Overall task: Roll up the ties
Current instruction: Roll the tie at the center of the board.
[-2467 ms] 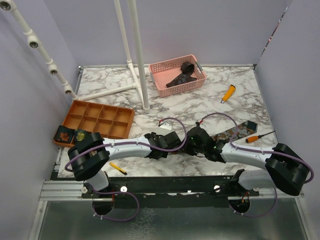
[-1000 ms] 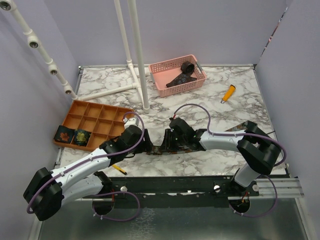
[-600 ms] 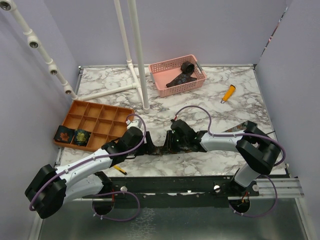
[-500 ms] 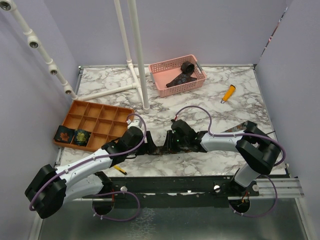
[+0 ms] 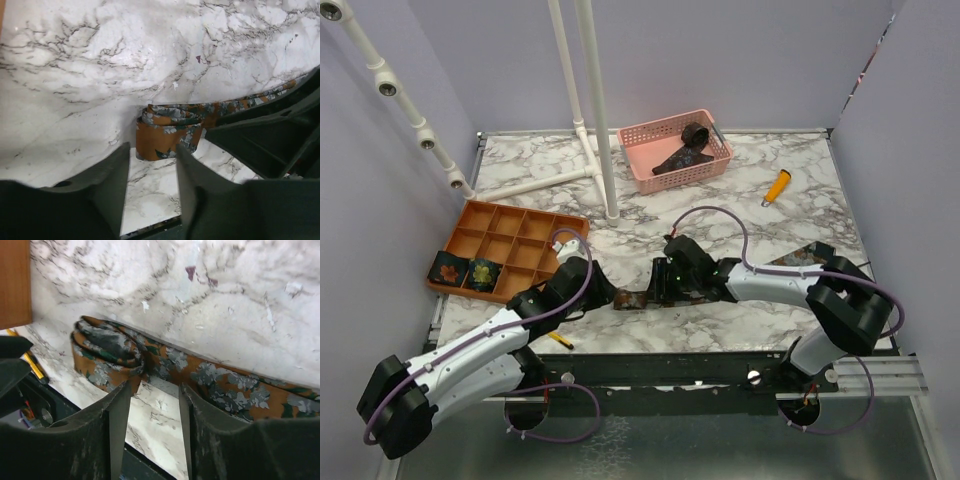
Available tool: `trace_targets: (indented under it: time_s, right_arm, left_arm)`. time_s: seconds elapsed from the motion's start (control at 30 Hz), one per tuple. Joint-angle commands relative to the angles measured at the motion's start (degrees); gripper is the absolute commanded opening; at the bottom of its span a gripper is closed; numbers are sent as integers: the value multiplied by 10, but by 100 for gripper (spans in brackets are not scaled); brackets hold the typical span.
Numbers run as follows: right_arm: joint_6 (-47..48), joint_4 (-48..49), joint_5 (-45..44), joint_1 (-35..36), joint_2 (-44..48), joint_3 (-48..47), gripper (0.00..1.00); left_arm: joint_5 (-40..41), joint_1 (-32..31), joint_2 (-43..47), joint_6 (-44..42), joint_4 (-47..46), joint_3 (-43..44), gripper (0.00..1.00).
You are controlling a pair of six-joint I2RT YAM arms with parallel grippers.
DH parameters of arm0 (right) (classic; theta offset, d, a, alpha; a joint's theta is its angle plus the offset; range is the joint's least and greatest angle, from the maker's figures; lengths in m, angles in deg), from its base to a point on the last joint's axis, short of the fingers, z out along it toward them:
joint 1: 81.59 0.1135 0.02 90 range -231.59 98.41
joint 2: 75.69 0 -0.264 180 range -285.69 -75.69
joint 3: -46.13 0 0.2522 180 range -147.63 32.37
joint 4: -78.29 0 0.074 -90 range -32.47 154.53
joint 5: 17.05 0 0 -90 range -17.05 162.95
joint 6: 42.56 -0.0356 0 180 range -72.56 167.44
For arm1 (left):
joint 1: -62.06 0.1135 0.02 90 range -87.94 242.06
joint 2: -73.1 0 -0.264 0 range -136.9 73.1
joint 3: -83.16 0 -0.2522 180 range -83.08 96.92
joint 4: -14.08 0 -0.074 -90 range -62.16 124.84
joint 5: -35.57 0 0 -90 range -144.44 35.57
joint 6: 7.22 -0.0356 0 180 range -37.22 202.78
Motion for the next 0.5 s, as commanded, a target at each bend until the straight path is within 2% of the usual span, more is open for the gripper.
trace_targets:
  time_s: [0.0, 0.1, 0.3, 0.47]
  right_arm:
    - [53, -92, -51, -3, 26, -72, 48]
    - [78, -130, -72, -4, -2, -131, 48]
    - [89, -188, -72, -4, -128, -267, 42]
    - [67, -225, -63, -3, -231, -362, 29]
  left_arm:
    - [32, -2, 22, 38, 95, 32, 32]
    - [44, -38, 10, 48, 128, 49, 19]
    - [143, -163, -48, 112, 188, 74, 0]
    - [162, -198, -62, 159, 160, 41, 0]
